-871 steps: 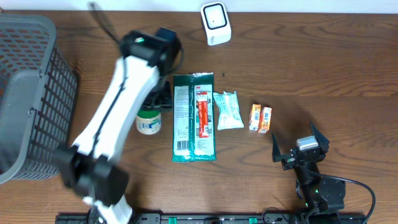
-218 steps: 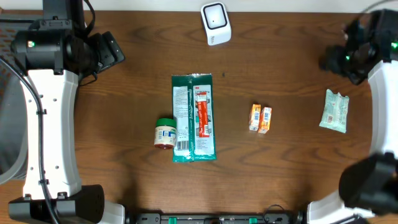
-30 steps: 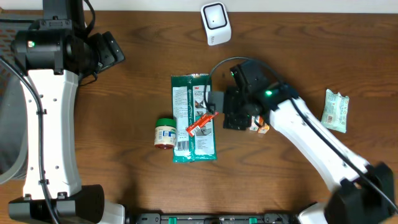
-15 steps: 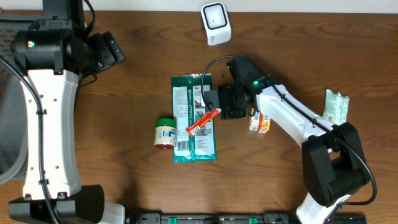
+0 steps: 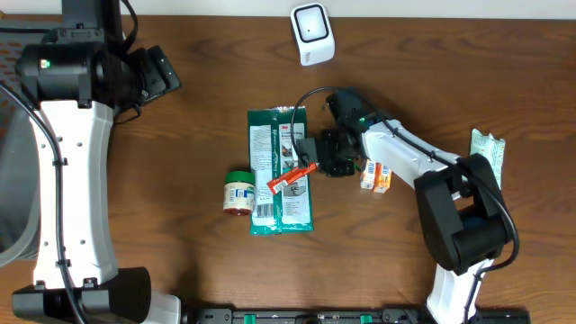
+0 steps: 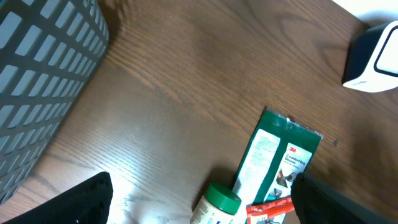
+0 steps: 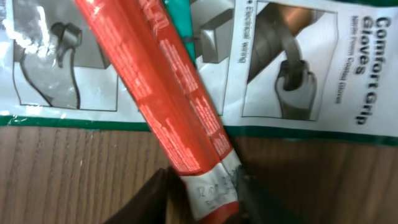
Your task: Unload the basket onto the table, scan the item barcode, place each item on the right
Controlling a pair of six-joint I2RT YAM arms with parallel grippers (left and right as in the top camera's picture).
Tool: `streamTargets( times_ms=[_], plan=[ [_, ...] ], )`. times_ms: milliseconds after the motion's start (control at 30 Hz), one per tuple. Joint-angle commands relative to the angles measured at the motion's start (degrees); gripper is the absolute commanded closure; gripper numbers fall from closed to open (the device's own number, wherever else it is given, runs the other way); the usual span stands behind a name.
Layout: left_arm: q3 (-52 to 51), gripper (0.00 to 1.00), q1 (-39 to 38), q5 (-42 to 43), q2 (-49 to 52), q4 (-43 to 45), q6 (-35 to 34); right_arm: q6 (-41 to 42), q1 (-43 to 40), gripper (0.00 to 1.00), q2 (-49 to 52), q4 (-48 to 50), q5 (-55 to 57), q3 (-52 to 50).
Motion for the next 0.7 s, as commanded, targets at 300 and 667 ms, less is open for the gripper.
streamTargets(
  times_ms=[300, 667],
  plan=[
    [0.50, 0.08, 0.17, -0.33, 0.35, -0.15, -0.48, 4.92, -0.46, 0.99, -4.94, -1.66, -5.38, 0.31],
    [0.50, 0.08, 0.17, -0.33, 0.35, -0.15, -0.50, 9.64, -0.42, 0.50, -7.13, -3.78, -5.33, -0.24]
  ],
)
